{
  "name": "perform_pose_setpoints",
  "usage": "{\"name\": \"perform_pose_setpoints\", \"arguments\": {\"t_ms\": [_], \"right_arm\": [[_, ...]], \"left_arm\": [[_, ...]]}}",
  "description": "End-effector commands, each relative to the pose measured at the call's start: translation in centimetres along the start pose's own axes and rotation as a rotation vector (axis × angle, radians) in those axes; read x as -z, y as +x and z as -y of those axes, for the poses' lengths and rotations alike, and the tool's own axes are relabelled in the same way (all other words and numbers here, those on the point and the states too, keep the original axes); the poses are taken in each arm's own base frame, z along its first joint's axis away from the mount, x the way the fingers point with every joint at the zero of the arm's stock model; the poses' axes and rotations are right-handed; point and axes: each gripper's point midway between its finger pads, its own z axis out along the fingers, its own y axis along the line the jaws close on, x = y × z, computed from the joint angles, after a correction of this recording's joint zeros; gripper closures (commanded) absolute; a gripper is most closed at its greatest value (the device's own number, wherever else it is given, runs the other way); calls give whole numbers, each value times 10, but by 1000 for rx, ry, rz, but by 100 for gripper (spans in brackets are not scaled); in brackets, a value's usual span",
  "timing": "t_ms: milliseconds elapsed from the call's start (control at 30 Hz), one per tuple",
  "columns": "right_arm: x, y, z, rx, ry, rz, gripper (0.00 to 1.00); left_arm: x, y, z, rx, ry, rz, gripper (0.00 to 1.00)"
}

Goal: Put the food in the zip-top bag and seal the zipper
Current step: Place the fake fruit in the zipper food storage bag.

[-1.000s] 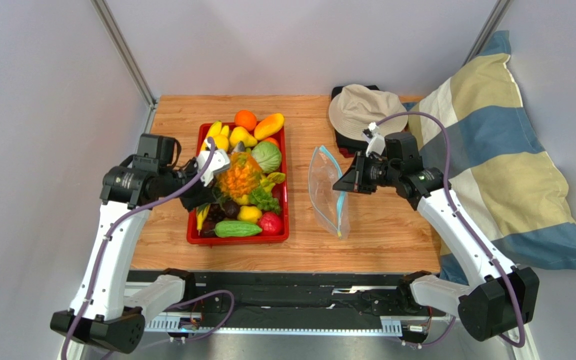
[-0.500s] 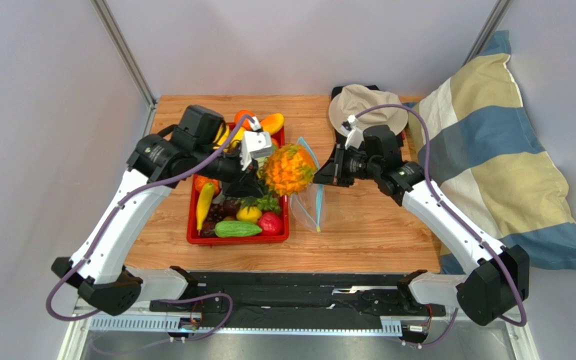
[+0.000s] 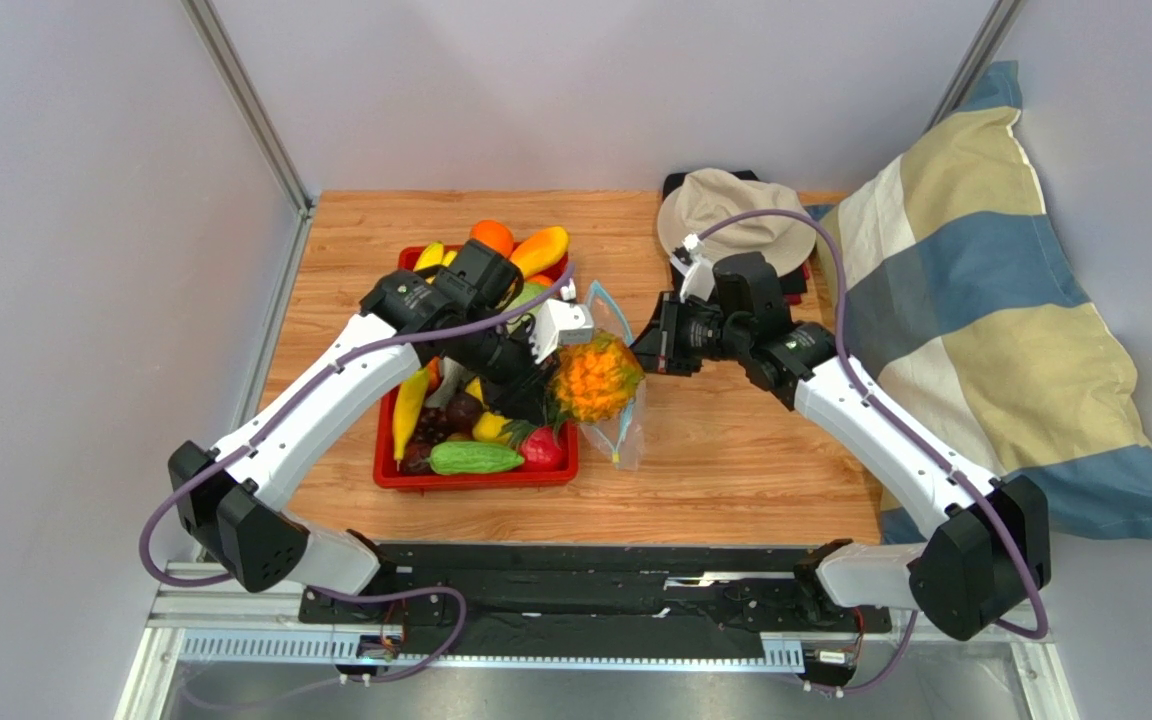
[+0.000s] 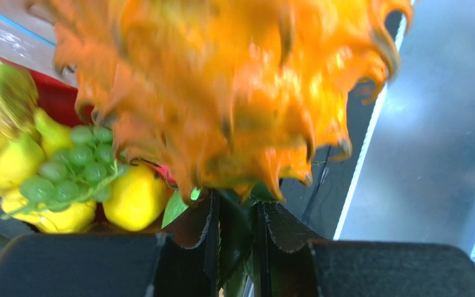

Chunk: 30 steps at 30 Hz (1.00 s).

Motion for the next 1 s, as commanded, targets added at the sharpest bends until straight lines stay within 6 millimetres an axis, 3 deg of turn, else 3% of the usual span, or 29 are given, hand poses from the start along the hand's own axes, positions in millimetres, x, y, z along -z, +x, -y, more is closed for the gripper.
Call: {"name": "perform_pose_setpoints", "arguments": {"t_ms": [0,200,300,533,600,767,967], "right_arm": [[13,-19,-22,93,-56,84,100],[27,-22,-28,198,-55,120,100],[32,-24,-35,235,-73,128,100],[33,-18,-43,348,-87,134,100],[36,-17,-50,408,-86,147,100],[35,-4,-51,458,-61,128,100],[35,3,-54,517,-58,127,100]], "left_arm": [[-1,33,-9,10,-30,-90,100],[-6,56,-9,54,-6,-181,100],[-9,57,-11,103,0,-211,100],[-10,16,6,289,146,-192,100],[-15,15,9,381,187,-233,100],[-10,-16,20,529,328,-108,100],[-5,-29,19,607,415,-35,100]]}}
